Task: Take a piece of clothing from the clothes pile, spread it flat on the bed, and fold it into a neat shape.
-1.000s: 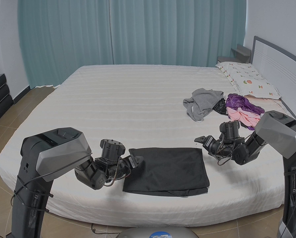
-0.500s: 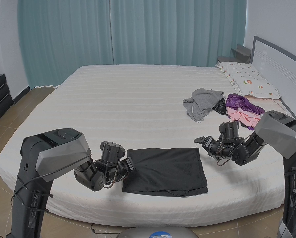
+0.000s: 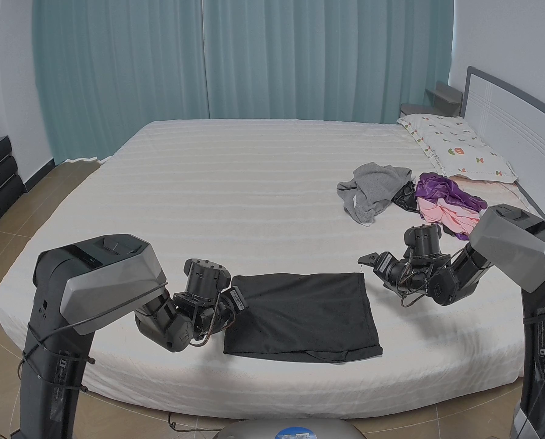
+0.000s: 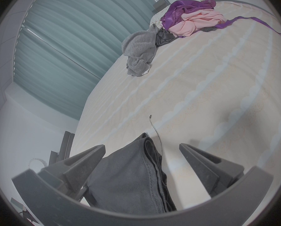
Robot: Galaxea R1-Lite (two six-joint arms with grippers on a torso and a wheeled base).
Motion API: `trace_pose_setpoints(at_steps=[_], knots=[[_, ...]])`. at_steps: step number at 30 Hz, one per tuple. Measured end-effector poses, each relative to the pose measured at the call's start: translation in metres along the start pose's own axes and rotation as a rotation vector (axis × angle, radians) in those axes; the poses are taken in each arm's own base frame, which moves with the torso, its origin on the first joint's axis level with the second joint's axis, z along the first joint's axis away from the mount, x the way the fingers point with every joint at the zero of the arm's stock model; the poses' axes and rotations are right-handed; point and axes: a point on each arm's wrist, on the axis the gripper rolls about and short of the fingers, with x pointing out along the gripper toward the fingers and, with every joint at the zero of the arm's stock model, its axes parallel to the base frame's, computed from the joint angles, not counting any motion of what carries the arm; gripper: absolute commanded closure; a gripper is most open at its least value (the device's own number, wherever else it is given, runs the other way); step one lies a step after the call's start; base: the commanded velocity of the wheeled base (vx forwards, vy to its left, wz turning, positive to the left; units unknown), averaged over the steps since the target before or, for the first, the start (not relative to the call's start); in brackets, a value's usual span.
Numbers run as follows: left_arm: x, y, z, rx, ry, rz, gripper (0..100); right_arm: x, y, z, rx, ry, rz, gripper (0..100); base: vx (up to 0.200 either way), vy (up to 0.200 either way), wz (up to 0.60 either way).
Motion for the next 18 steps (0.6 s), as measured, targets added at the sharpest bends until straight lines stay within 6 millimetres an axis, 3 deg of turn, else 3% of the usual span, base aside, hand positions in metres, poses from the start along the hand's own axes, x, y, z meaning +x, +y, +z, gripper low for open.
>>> trace_pose_setpoints(at_steps=[8,18], knots=[[-0.0029,-0.0029,0.0040,-0.015,-0.009,-0.009,100,0.0001,-0.0001,-0.0001,0.001,0.000,0.000,0,0.000,0.000,0.00],[-0.0048,-0.0014,0.0037,-0.019,-0.003,-0.007,100,0.0002,0.0000,-0.0003,0.000,0.000,0.000,0,0.000,0.200,0.00]])
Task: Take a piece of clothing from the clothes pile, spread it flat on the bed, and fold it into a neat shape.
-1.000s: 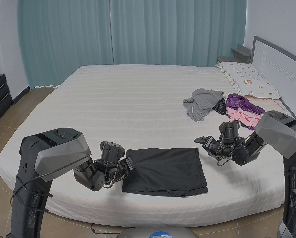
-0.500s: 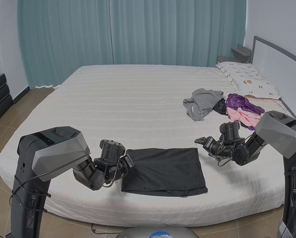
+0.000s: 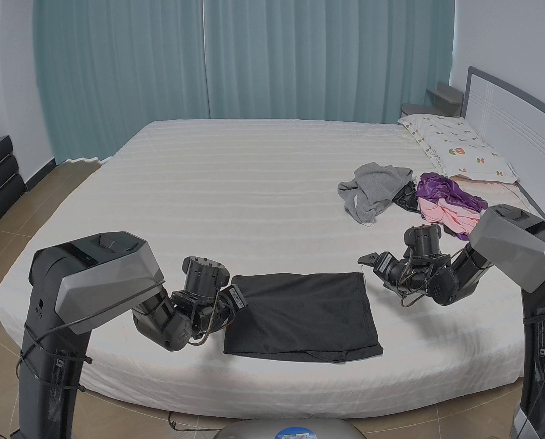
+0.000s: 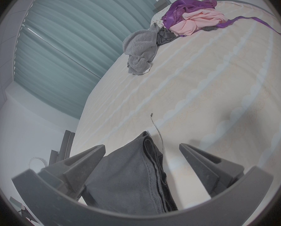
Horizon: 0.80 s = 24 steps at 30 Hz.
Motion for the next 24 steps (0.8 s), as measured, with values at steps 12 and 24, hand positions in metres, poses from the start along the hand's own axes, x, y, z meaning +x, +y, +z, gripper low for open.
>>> trace_pose_setpoints(at_steps=[12,24], knots=[[-0.0021,0.0013,-0.0019,-0.015,0.027,0.030,100,0.0009,-0.0017,-0.0014,-0.002,0.003,-0.009,0,0.000,0.200,0.00],[-0.0032,0.0000,-0.0010,-0.017,0.037,0.045,100,0.0013,-0.0034,-0.0036,-0.005,0.008,-0.018,0,0.000,0.200,0.00]])
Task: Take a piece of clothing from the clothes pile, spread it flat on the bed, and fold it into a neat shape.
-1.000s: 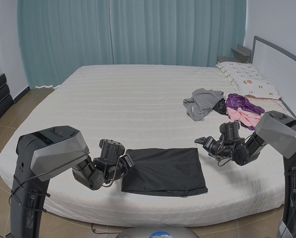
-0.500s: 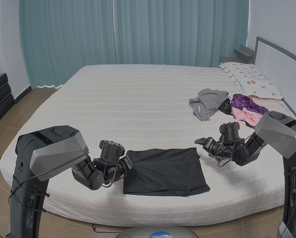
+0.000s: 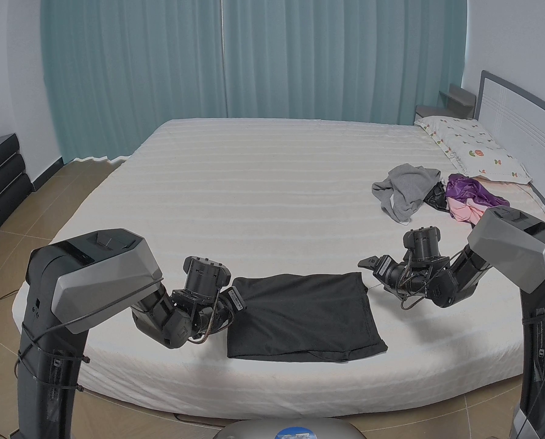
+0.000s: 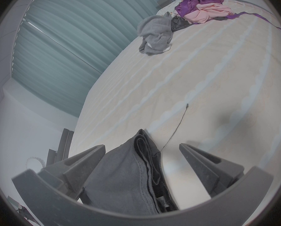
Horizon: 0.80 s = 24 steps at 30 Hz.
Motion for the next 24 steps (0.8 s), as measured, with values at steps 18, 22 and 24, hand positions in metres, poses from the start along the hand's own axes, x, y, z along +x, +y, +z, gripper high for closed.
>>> trace_pose_setpoints(at_steps=[18,22,24], knots=[[-0.0017,-0.0031,-0.0029,-0.014,0.020,0.012,100,0.0000,-0.0005,-0.0004,-0.001,0.000,-0.003,0,0.000,0.200,0.00],[-0.0018,-0.0036,-0.0033,-0.013,0.021,0.011,100,-0.0004,-0.0005,-0.0002,-0.001,-0.001,-0.003,0,0.000,0.100,0.00],[-0.0021,-0.0045,-0.0053,-0.009,0.025,0.011,100,-0.0009,-0.0007,0.0000,-0.003,-0.001,-0.003,0,0.000,0.000,0.00]])
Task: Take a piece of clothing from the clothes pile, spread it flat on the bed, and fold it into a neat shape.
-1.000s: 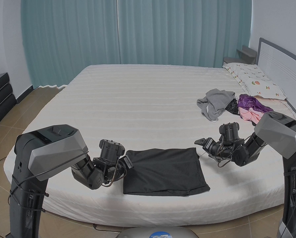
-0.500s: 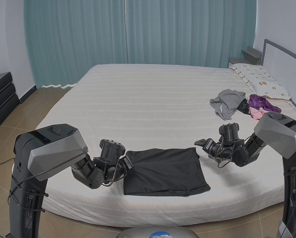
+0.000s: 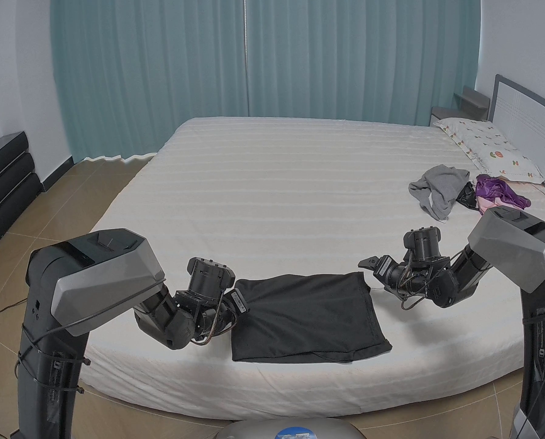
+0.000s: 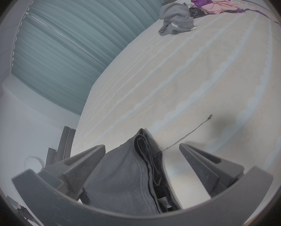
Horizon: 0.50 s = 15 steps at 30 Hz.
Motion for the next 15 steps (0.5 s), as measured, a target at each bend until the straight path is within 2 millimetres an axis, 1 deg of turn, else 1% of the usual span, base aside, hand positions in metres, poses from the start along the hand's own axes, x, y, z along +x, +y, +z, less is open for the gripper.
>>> trace_pose_setpoints(at_steps=[9,10,15], knots=[[-0.0017,-0.0036,-0.0048,-0.008,0.009,-0.006,100,0.0001,0.0001,-0.0006,-0.007,0.001,0.000,0,0.000,0.000,0.00],[-0.0018,-0.0037,-0.0047,-0.013,0.008,-0.006,0,0.0001,0.0003,-0.0008,-0.007,0.002,0.000,0,0.000,0.000,0.00],[-0.0024,-0.0046,-0.0048,-0.017,0.007,-0.009,0,0.0001,-0.0002,-0.0001,-0.008,0.000,-0.001,0,0.000,0.000,0.00]])
